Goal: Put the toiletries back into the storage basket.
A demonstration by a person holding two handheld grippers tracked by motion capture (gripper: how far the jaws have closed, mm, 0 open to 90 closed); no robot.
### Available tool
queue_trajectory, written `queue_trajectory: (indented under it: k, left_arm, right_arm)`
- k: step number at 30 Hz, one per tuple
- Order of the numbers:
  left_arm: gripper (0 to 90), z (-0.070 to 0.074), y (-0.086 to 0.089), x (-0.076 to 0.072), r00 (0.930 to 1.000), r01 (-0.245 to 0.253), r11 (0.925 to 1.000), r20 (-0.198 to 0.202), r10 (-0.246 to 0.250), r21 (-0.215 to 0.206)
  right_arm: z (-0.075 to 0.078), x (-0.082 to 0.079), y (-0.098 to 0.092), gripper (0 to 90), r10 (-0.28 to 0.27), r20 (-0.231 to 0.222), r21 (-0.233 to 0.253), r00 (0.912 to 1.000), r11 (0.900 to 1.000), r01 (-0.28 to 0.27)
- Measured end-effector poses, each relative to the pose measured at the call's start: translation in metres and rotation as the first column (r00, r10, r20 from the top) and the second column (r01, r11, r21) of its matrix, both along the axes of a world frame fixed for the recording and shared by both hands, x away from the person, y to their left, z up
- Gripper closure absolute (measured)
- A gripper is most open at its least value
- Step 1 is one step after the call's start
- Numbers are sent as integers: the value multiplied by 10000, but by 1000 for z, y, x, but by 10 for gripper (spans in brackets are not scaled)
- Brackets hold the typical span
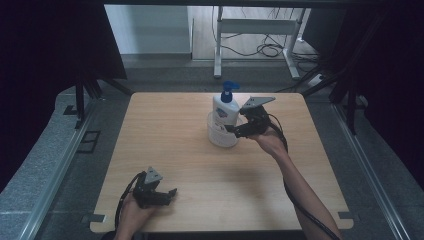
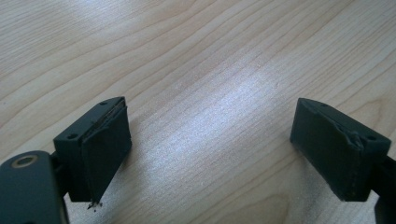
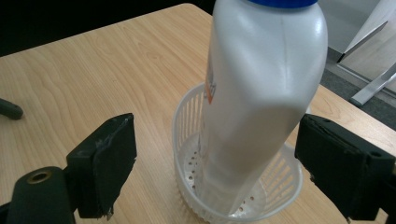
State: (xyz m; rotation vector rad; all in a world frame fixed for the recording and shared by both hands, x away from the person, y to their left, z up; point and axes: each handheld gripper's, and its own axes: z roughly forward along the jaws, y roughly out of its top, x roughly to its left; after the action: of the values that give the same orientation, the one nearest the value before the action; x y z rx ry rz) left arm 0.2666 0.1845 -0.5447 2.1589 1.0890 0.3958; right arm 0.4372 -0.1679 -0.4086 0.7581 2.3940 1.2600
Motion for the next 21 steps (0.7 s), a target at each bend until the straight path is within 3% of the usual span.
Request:
queue_trajectory:
  k: [15,21]
  left_arm:
    - [116,0,0,0,10000,-3,10000,0,3,-2]
    - [116,0,0,0,10000,-20,10000,0,20,-2]
  right_arm:
    - [-1,-20,-5,107,96,106,-326,9999,9994,-93]
    - [-2,-28,-10,99,138,125,-250,9998,9996,-135]
